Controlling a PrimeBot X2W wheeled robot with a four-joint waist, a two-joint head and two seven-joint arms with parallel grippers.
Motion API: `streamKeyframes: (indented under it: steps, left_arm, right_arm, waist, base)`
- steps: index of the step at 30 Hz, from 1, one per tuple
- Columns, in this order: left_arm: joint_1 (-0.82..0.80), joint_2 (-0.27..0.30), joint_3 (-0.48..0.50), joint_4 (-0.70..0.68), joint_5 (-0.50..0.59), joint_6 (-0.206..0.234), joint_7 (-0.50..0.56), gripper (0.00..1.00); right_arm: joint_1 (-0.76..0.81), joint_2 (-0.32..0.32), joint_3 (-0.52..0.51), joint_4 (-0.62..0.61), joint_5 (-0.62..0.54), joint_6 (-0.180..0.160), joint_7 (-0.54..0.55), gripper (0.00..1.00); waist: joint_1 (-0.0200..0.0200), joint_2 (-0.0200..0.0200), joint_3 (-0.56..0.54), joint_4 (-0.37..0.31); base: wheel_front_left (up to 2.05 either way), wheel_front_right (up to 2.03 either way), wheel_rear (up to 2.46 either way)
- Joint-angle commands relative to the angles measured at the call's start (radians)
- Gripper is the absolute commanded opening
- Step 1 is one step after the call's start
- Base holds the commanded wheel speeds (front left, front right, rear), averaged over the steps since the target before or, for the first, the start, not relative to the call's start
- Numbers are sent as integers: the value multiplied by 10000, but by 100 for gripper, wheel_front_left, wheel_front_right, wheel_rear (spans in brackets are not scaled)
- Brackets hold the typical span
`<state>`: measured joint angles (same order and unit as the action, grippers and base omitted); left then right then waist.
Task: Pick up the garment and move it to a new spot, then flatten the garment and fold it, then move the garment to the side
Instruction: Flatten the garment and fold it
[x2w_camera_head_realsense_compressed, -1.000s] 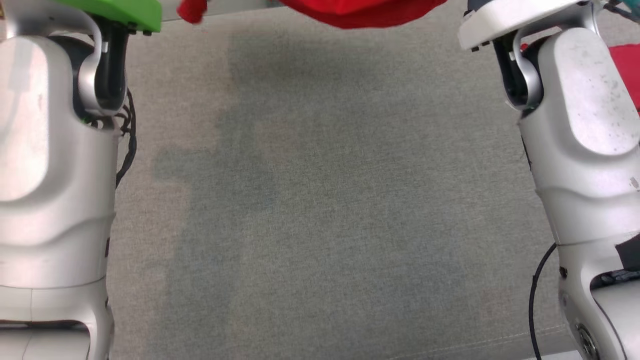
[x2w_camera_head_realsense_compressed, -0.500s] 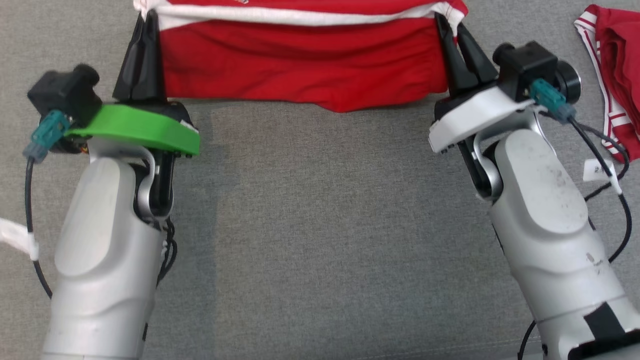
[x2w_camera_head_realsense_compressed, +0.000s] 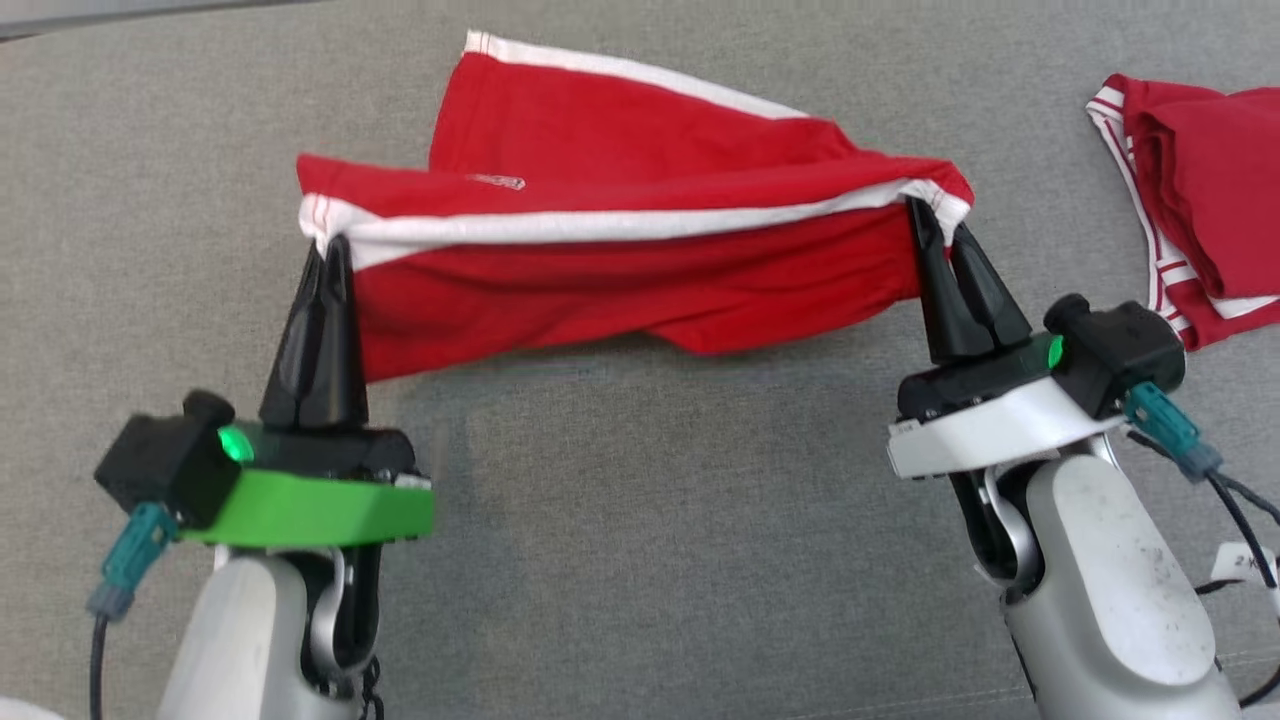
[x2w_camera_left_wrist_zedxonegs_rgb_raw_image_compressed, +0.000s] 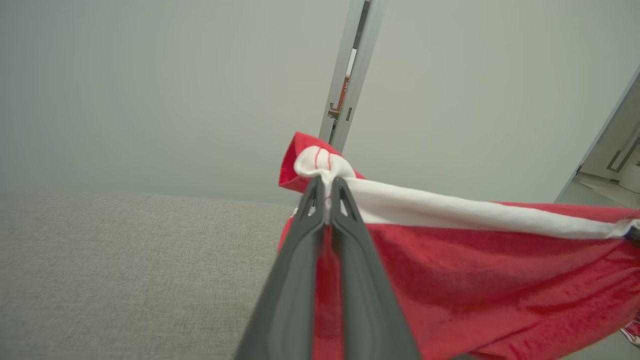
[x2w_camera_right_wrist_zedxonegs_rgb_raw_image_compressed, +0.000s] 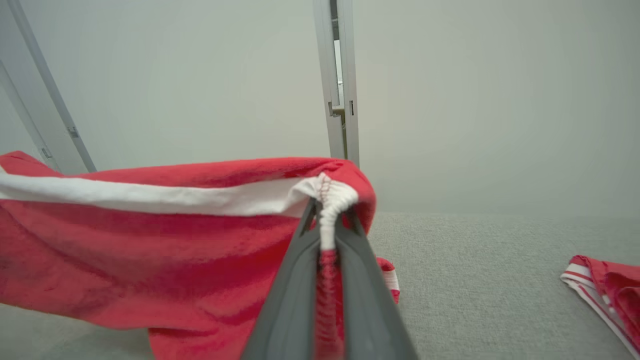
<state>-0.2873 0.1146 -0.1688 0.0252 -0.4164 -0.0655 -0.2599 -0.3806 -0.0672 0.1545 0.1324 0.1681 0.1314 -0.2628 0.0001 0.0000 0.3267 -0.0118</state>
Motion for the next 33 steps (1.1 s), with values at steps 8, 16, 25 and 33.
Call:
streamKeyframes:
  steps: [8,16,25,33]
  left_arm:
    - [2746,251,-230,-2702,157,658,817,0]
    - [3447,365,-249,-2802,-74,877,1358,0]
    - [1685,271,-363,-512,-205,453,1224,0]
    - [-548,136,-499,1860,-125,141,1044,0]
  right_arm:
    - [2288,-171,-371,-1522,48,-17,-23,0]
    - [3433,-84,-358,-1787,291,-17,392,0]
    - [2204,46,-239,230,549,-17,197,0]
    - [831,103,-369,1680,527,-17,50,0]
  waist:
    - [-1,0,-1206,-218]
    - [-1,0,-947,-505]
    - [-1,0,-160,-723]
    - [-1,0,366,-783]
  base:
    - [0,0,0]
    - [0,0,0]
    - [0,0,0]
    - [0,0,0]
